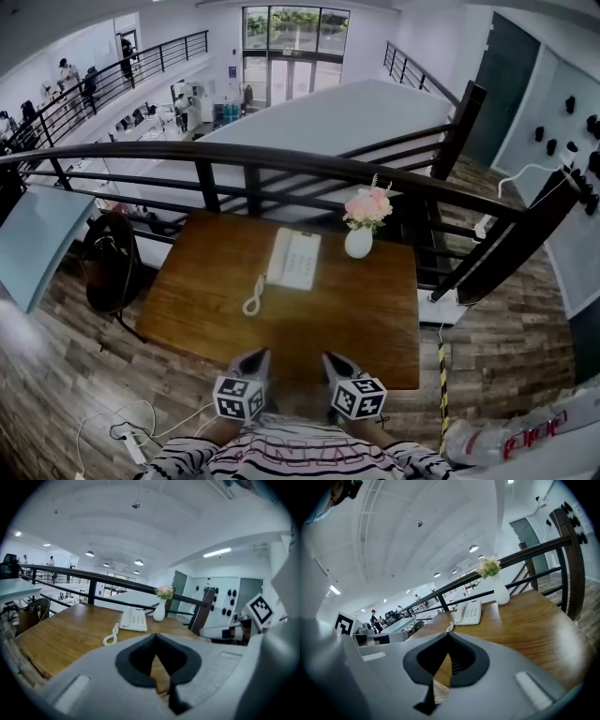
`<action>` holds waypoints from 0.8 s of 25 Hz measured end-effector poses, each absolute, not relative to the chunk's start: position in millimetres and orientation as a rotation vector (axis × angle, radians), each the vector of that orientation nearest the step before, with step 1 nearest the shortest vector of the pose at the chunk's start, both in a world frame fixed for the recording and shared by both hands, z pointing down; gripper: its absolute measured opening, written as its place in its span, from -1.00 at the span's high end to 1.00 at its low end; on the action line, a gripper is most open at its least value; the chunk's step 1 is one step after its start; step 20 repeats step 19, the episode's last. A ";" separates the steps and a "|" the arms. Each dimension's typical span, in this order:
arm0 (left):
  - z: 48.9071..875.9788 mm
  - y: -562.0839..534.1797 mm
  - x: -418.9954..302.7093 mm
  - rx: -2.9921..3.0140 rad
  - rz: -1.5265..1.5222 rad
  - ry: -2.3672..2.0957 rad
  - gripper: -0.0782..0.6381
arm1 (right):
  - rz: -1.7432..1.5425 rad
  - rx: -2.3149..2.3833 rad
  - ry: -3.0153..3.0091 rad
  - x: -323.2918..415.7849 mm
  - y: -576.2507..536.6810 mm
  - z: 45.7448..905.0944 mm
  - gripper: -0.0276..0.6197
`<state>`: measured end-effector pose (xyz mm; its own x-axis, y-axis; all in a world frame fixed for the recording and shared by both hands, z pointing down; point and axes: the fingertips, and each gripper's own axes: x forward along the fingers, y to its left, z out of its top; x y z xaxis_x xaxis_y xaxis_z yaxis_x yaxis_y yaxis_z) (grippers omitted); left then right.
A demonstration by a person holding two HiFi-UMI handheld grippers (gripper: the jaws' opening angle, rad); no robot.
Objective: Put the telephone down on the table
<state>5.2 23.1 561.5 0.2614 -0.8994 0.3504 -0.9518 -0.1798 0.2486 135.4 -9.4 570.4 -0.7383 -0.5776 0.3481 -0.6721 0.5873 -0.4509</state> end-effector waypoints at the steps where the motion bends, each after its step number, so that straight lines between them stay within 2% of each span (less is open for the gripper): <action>1: 560.8 23.4 5.8 2.127 0.171 -1.680 0.78 | 0.854 1.053 -2.651 136.0 -9.4 569.4 0.92; 20: 568.0 14.7 -1.5 2.128 0.174 -1.662 0.78 | 0.863 1.117 -2.633 134.1 -24.4 577.0 0.92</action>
